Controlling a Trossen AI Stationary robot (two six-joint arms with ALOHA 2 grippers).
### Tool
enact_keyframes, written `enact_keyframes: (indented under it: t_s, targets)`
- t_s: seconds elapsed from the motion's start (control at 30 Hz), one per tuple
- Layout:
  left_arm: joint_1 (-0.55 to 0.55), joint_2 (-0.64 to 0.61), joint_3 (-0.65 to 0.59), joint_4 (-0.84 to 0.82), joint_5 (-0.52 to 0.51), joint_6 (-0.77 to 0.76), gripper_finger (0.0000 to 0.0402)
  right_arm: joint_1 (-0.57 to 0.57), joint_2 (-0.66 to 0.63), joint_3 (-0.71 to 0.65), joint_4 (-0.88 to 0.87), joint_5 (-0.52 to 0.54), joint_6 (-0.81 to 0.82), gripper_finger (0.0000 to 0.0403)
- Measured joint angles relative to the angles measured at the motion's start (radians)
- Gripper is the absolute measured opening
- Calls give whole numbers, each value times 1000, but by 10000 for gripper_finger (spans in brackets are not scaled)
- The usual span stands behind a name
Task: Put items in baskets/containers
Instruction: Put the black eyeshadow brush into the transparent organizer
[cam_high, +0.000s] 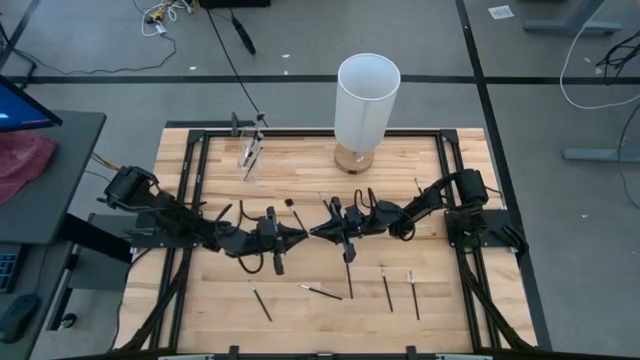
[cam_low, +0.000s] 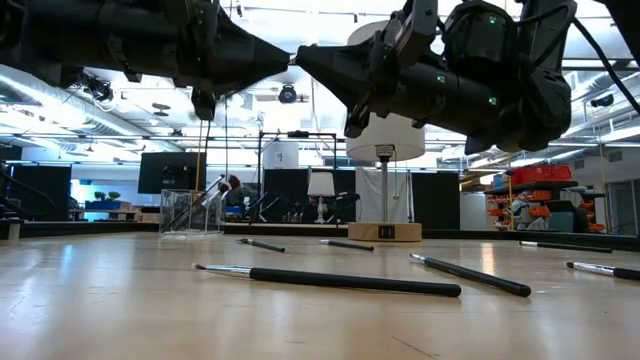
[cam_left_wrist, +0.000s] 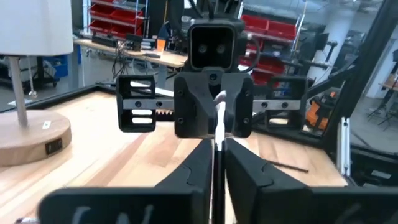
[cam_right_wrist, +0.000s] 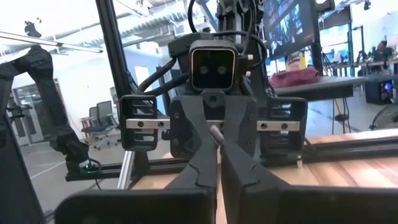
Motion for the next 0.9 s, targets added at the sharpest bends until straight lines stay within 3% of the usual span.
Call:
enact_keyframes:
  t_s: [0.37,0.77,0.9]
  targets:
    - [43,1,-2,-207,-16,-126,175,-1,-156,2,-409,2,-23,1]
    - [65,1,-2,-236,29,-132,150,-15,-182,2,-592,19,-27,1]
    - [65,2,-1,-254,30,-160,139,-45,-299,1,-828,19,-59,1]
